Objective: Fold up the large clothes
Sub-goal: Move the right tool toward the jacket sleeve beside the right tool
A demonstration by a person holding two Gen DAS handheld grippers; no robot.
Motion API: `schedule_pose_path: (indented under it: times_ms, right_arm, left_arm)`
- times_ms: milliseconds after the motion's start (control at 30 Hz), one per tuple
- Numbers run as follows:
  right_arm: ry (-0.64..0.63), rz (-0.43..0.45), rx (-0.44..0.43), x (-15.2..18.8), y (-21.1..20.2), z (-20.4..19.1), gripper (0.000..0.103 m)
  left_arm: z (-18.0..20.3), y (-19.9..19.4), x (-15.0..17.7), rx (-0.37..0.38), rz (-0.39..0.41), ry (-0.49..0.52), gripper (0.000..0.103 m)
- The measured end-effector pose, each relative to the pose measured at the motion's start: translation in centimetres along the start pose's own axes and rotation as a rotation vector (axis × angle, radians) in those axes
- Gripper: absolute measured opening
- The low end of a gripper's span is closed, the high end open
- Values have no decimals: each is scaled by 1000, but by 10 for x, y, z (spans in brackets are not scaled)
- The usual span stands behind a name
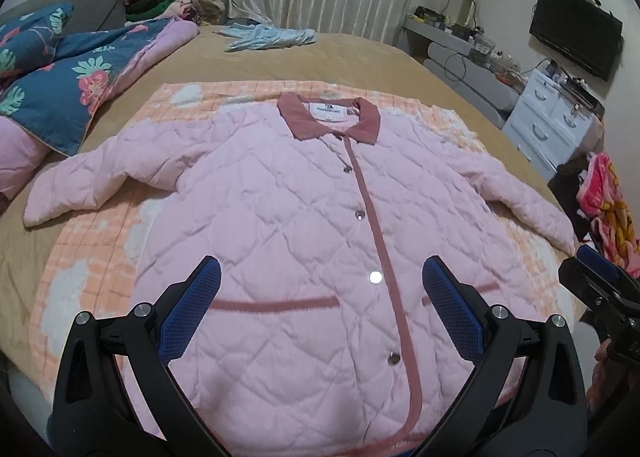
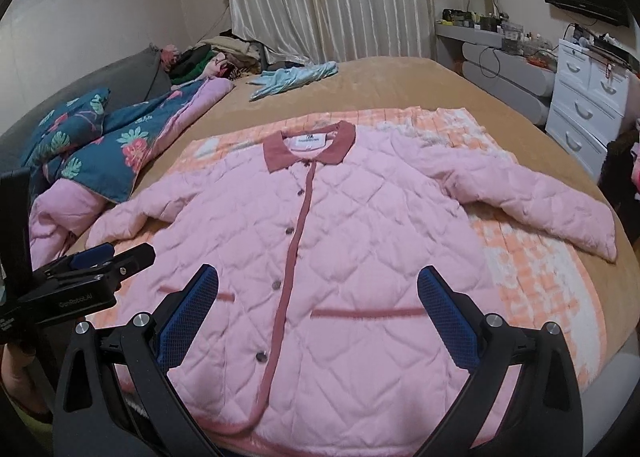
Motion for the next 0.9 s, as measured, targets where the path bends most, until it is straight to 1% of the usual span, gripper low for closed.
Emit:
schedule_pose_path:
  times_ms: [167,333,600,733,900]
  right_arm:
    - [3,2,-6,-21,14,1,99]
    - [12,0,-12,-40,26,6,99]
    - [44,55,-2,-74,36,15,99]
    - [59,89,22,-92,40,23,99]
    - [95,125,37,-119,47,37,99]
  left_arm:
    - [-6,14,-21,-11,-5,-21,95]
    - [-6,24,-41,-16,4,-21,95]
    - [1,41,-70,7,14,-20,95]
    - [5,52,-86,32,21,-22,95]
    - [9,63,-103,31,27,-31,95]
Point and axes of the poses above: each gripper's, at about its wrist camera, not at the fingertips, and y roughly the way its jaws point, z to its right, x to its underside, the point moved 1 cm from there along y, roughly the way its jaws point, and after that the axes turned 9 degrees about y, right-handed, at the moved point
